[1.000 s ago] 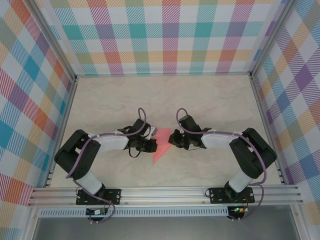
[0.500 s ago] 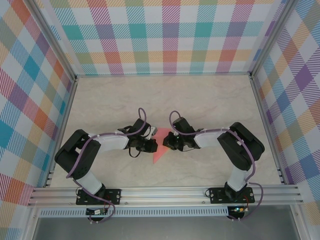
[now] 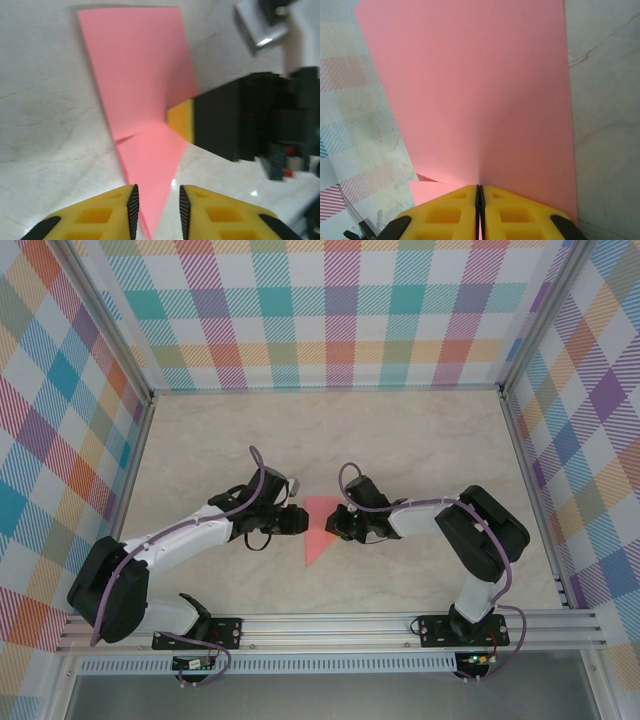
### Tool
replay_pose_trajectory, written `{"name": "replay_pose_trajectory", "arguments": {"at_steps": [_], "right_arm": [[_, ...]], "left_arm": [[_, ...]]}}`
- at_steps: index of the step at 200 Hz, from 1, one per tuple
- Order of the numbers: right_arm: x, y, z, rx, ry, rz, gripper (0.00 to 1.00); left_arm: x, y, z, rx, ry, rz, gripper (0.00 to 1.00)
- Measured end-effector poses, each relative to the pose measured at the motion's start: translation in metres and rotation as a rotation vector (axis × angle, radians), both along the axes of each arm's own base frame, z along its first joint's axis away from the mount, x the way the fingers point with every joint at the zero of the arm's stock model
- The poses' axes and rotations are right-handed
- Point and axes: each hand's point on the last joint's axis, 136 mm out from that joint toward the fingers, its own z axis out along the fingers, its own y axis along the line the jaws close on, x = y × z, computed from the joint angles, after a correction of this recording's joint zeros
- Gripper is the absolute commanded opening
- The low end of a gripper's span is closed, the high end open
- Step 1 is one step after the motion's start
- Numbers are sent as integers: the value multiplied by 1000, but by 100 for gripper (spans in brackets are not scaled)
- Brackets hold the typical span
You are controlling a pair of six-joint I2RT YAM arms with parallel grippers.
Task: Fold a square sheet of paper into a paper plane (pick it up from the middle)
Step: Third fold the triangle at the center of the table.
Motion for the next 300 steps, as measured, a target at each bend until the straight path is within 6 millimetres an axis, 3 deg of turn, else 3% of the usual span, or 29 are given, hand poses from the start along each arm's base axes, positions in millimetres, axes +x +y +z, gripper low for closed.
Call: {"name": "replay_pose_trajectory", "arguments": {"at_steps": [35,59,108,137,159,188,240,300], "right_arm": [[0,0,0,2,4,-6,12],[0,0,1,0,7,-9,12],[-1,-9,18,-21,-10,-28,14],[0,-13,44,-3,-64,-30,13],[-1,-10,51,14,-76,-11,11],[-6,-2,43,40,-44,26,8],[-10,8,10,42,33,45,7],[-11,4,0,36,44,20,6]], "left_arm": [[-9,-25,-1,-113,73,-40,16],[-10,-33,-26,-101,143,-45,10],[-10,-18,-85,46,243,13,2],[-6,-18,-85,50,224,20,2],[-6,-18,-85,50,223,19,2],[-6,-18,-85,52,220,13,2],[-6,-18,-85,54,215,5,2],[-6,-12,-78,74,196,18,18]]}}
